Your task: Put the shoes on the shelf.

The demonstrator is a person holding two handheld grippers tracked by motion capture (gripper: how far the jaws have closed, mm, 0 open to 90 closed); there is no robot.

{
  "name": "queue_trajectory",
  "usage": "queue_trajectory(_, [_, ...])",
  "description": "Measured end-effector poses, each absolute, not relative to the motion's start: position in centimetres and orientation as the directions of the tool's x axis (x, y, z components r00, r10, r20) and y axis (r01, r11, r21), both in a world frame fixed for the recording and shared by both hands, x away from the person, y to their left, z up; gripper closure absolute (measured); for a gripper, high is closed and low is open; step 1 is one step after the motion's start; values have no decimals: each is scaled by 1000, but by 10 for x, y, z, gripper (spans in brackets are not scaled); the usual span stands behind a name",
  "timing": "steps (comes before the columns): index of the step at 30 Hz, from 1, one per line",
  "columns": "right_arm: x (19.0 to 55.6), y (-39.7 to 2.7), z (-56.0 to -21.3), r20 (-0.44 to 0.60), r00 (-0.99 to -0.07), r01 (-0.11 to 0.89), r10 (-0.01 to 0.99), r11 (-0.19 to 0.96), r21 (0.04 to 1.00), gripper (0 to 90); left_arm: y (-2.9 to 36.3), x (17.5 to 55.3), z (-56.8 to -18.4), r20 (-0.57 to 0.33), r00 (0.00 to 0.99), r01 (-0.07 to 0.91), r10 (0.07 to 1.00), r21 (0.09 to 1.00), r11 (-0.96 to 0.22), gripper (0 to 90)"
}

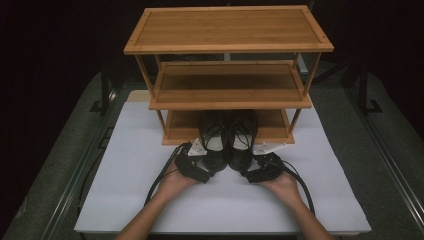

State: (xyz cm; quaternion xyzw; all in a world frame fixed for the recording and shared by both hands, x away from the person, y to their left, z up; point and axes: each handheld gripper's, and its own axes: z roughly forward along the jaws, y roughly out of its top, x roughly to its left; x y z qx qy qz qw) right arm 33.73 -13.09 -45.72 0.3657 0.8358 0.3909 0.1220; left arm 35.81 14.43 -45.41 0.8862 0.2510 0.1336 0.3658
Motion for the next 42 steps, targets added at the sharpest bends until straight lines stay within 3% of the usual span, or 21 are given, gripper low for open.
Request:
queue_trajectory(23, [343, -138, -435, 148, -697, 540, 702, 377, 753, 199, 144, 362, -421, -20, 824, 381, 567, 759, -527, 74])
queue_trajectory(42, [384, -137, -433, 145, -688, 552, 711, 383, 741, 197, 143, 405, -423, -32, 812, 400, 583, 759, -514, 64])
